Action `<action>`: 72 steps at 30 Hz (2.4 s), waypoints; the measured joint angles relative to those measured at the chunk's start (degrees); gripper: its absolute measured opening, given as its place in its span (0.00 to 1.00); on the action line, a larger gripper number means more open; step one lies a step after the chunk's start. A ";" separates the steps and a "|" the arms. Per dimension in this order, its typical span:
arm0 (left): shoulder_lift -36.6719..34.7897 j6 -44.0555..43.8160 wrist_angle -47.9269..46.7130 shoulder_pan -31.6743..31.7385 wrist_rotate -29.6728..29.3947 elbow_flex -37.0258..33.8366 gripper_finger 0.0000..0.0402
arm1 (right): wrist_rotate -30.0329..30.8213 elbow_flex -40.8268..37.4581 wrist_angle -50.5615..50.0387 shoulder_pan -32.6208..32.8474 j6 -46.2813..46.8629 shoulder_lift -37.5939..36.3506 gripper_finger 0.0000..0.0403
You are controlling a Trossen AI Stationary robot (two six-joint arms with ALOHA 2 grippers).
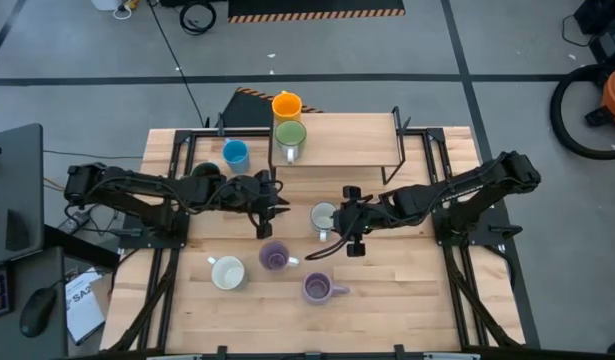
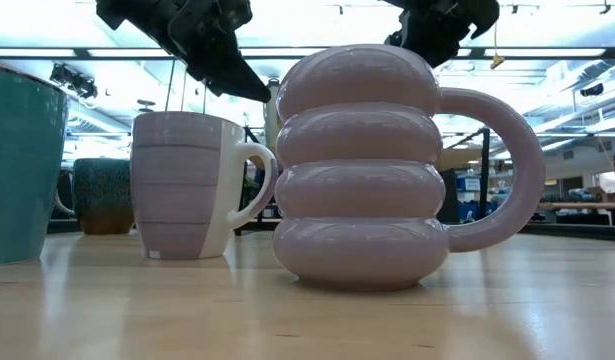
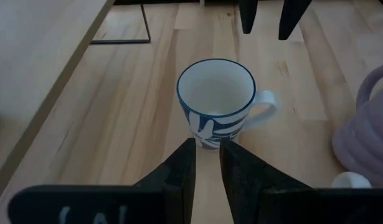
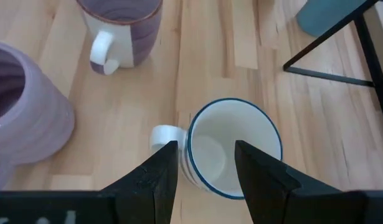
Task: Place coffee mugs
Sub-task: Put the top purple mug on the shelf
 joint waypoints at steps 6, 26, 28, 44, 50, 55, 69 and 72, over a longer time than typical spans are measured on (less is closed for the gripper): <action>0.00 -0.75 0.20 0.00 0.00 0.00 0.20 | 1.14 0.81 -3.24 0.00 0.07 0.01 0.41; 3.78 -4.14 0.93 -0.30 1.95 0.02 0.20 | 2.95 -3.56 -3.15 -0.33 0.10 0.28 0.43; 3.78 -4.52 0.98 -0.28 1.92 0.02 0.20 | 3.37 -3.56 -2.32 -0.33 -0.37 0.28 0.46; 3.67 -7.95 -17.88 -0.77 11.97 6.43 0.20 | -1.95 -1.49 -0.67 -0.55 -1.03 1.70 0.50; 3.65 -5.94 -27.37 -3.46 12.93 10.06 0.20 | -1.96 -1.49 -0.96 -0.57 -1.01 1.70 0.50; 3.67 -1.35 -27.76 -5.92 12.81 10.07 0.29 | -1.62 -1.49 -3.00 -0.60 -0.99 1.63 0.50; 5.70 19.36 -42.23 -18.76 -0.10 18.05 0.39 | 1.49 -1.49 -5.14 -2.34 1.51 0.07 0.50; 7.19 21.09 -43.26 -19.73 0.68 19.79 0.39 | 1.35 -1.51 -4.49 -2.86 1.49 0.07 0.50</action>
